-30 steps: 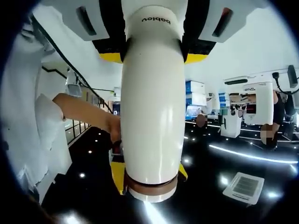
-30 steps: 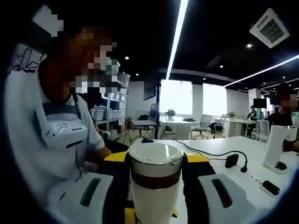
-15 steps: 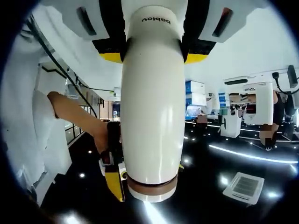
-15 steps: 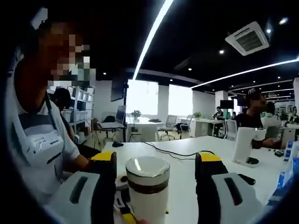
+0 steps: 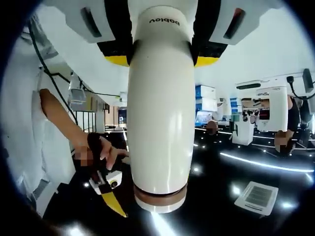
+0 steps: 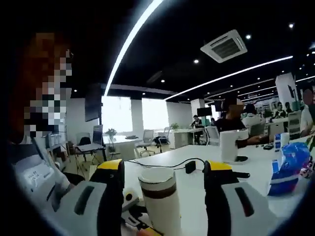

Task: Grasp the water cup twist off the cup lid place the cup lid on the table

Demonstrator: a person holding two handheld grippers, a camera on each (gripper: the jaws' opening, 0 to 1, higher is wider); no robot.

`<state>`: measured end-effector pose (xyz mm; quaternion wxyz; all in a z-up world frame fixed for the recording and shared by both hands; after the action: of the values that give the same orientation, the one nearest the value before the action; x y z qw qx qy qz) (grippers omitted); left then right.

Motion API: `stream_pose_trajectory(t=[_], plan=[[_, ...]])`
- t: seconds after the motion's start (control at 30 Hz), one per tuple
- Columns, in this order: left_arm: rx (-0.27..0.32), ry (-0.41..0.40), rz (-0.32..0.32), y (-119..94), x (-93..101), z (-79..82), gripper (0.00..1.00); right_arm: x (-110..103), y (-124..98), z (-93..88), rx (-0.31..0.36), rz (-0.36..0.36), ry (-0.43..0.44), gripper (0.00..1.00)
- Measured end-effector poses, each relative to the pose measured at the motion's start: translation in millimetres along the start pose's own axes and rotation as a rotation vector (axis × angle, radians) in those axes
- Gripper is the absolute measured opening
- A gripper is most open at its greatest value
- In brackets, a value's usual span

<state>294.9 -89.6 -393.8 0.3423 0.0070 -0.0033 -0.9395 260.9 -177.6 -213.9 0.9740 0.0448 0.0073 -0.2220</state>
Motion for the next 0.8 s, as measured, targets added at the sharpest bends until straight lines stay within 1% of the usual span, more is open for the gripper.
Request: stream_pose_trajectory(t=[0.1,0.13,0.17,0.2,0.27,0.33,0.37,0.4,0.47,0.53,0.6,0.67,0.8], plan=[[0.0,0.0,0.0,-0.1,0.1,0.0,0.48,-12.1,1.5,-2.2,0.003,-0.009,0.018,0.68],[0.0,0.0,0.001,-0.3,0.1,0.0,0.48,-16.1,1.3,-4.1,0.008,-0.041,0.033,0.69],[0.0,0.0,0.001,-0.2,0.0,0.0,0.48,-18.2,0.8,-7.3,0.001,-0.095,0.013,0.7],[0.0,0.0,0.001,-0.1,-0.1,0.0,0.48,-21.6,0.9,-10.4,-0.009,-0.12,-0.012,0.71],[-0.001,0.0,0.001,-0.2,-0.1,0.0,0.48,-28.7,2.1,-17.5,-0.02,-0.168,-0.027,0.73],[-0.001,0.001,0.002,-0.3,-0.1,0.0,0.48,-32.1,2.7,-20.9,-0.018,-0.187,-0.026,0.73],[-0.001,0.001,0.002,-0.3,-0.1,0.0,0.48,-36.2,1.7,-25.8,-0.012,-0.229,-0.023,0.73],[-0.001,0.001,0.002,-0.3,-0.2,-0.1,0.48,-38.5,1.4,-27.7,-0.011,-0.24,-0.024,0.73],[-0.001,0.001,0.002,-0.3,-0.2,-0.2,0.48,-45.0,-0.8,-34.0,-0.008,-0.287,-0.024,0.73],[-0.002,0.001,0.002,-0.3,-0.2,-0.3,0.48,-47.6,-5.4,-42.2,-0.032,-0.349,-0.034,0.73],[-0.002,0.001,0.002,-0.3,-0.2,-0.4,0.48,-50.3,-6.8,-47.2,-0.038,-0.369,-0.027,0.73],[-0.002,0.001,0.003,-0.4,-0.2,-0.5,0.48,-52.4,-10.7,-51.7,-0.038,-0.405,-0.02,0.73],[-0.003,0.001,0.004,-0.5,-0.3,-0.6,0.48,-57.7,-11.1,-55.3,-0.043,-0.44,-0.044,0.72]])
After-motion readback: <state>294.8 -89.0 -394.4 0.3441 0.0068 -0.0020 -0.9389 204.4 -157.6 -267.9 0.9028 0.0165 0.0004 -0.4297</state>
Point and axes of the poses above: the point that each gripper's makers call its tool centre point, and the gripper's own axes: y roughly forward along the fingers, x roughly to its right, z roughly out of its top, the point moved 4 cm from there along -y, roughly backward along the fingers, and after that the axes turned 13 degrees about z, right-handed, at the moved point
